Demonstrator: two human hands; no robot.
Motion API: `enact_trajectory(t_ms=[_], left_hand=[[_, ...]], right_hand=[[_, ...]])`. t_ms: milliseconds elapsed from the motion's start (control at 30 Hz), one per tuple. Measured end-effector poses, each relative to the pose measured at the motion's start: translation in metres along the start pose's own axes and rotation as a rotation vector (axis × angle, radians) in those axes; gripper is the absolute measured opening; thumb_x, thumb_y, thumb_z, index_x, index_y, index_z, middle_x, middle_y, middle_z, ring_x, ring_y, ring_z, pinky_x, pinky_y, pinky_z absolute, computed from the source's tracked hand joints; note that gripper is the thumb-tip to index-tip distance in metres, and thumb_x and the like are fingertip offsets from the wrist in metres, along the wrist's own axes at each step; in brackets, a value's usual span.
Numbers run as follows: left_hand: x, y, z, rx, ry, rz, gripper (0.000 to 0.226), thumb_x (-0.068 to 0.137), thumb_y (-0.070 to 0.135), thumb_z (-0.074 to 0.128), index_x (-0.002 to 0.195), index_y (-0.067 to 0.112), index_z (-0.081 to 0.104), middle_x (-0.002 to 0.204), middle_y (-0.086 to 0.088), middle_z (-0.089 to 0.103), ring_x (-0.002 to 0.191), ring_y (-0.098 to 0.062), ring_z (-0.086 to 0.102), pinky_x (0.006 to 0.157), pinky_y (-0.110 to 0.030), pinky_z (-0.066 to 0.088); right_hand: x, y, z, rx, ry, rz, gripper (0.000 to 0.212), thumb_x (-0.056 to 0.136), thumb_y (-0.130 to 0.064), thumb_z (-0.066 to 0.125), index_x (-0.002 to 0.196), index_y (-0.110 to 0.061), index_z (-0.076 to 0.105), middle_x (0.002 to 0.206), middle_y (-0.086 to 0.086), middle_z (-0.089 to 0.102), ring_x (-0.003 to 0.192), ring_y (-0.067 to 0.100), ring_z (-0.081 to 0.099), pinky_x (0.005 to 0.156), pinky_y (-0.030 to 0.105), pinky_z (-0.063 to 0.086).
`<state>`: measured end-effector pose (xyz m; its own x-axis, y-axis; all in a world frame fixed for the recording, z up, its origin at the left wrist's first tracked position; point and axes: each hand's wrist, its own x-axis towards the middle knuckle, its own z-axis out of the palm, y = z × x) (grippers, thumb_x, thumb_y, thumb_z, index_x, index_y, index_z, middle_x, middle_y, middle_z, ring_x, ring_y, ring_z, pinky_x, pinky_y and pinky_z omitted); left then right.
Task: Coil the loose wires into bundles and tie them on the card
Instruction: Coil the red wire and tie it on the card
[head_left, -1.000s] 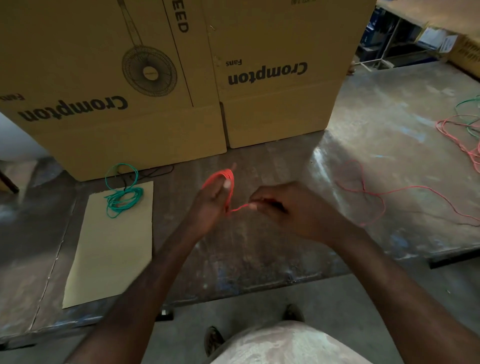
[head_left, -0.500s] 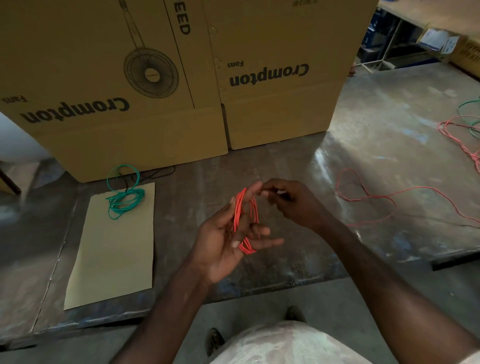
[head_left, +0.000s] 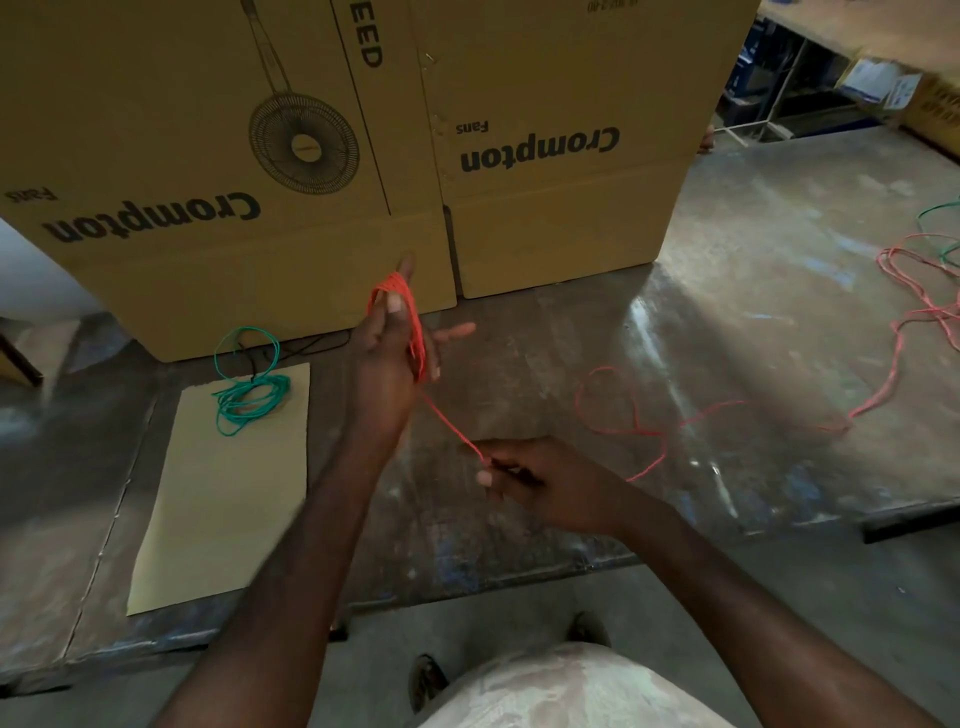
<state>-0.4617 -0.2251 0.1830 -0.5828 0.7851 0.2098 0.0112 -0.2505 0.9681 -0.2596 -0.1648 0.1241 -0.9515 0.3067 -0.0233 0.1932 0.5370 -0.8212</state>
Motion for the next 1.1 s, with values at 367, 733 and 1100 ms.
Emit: enact_trajectory(t_ms=[367,733,1100], left_hand=[[-0.031,-0.078,-0.039,1.032,-0.370,0.070,0.031,0.112,0.033,0.042,0.103,0.017,0.067,0.096,-0.002,0.063,0.093,-0.023,0.064,0.083,-0.028,0.042],[-0.095,-0.038,0.006,-0.581,-0.551,-0.652,0.053,0.111,0.031,0.036,0.161,0.012,0.043,0.045,-0.007,0.028,0.051,-0.019,0.058,0.109,-0.082,0.035],[-0.067,-0.017,0.006,-1.032,-0.403,-0.388,0.056,0.116,0.035,0.020,0.167,0.014,0.026,0.052,-0.002,0.058,0.081,-0.018,0.077,0.117,-0.084,0.016]], right_hand=[[-0.004,0.004,-0.078,-0.303,0.173,0.030,0.013,0.102,-0.023,0.066,0.108,-0.024,0.078,0.087,-0.019,0.071,0.076,-0.006,0.064,0.070,0.013,0.045],[0.016,0.040,-0.082,-0.225,0.443,-0.016,0.008,0.102,-0.029,0.068,0.102,-0.024,0.075,0.090,-0.013,0.067,0.078,0.008,0.061,0.070,0.017,0.043],[0.012,0.049,-0.033,0.162,0.346,0.069,0.038,0.107,-0.018,0.057,0.141,-0.032,0.066,0.074,-0.007,0.066,0.052,0.004,0.050,0.055,0.023,0.044]])
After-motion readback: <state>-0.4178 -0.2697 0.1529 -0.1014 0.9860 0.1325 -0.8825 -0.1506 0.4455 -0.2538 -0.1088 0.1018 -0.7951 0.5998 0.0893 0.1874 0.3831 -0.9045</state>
